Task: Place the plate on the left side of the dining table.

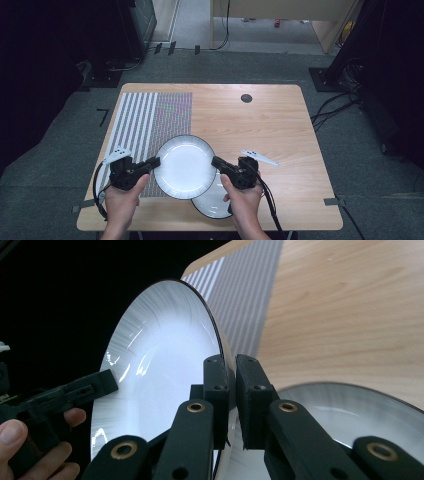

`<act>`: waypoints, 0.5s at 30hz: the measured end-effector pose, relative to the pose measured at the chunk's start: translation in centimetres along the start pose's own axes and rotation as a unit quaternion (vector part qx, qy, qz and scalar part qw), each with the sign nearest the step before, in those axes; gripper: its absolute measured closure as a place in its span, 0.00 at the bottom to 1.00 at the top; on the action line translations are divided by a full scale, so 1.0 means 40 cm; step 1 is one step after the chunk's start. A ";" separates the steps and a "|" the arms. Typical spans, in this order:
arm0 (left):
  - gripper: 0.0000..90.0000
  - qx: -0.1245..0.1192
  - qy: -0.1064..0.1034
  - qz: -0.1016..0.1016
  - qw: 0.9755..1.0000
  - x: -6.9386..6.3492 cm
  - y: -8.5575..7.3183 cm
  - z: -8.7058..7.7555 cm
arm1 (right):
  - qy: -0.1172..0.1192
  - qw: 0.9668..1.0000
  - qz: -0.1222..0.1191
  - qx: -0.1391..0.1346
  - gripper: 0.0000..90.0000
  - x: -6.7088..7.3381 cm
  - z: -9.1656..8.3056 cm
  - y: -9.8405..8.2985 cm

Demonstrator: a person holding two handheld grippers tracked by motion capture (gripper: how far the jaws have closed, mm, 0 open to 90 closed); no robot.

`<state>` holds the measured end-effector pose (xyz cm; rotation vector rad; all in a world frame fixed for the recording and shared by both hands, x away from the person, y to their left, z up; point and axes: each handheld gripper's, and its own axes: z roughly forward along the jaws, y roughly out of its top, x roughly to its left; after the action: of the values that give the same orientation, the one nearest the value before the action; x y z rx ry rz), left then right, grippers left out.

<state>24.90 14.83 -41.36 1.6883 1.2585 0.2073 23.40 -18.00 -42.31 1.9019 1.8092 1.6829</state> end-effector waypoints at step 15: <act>0.95 -0.028 0.035 -0.014 0.999 0.106 0.111 -0.075 | 0.035 0.999 -0.031 0.014 0.94 0.111 0.137 0.103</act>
<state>27.76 20.09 -38.07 1.6267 1.3152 0.2851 28.81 -12.78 -39.07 1.7976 1.9069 1.7349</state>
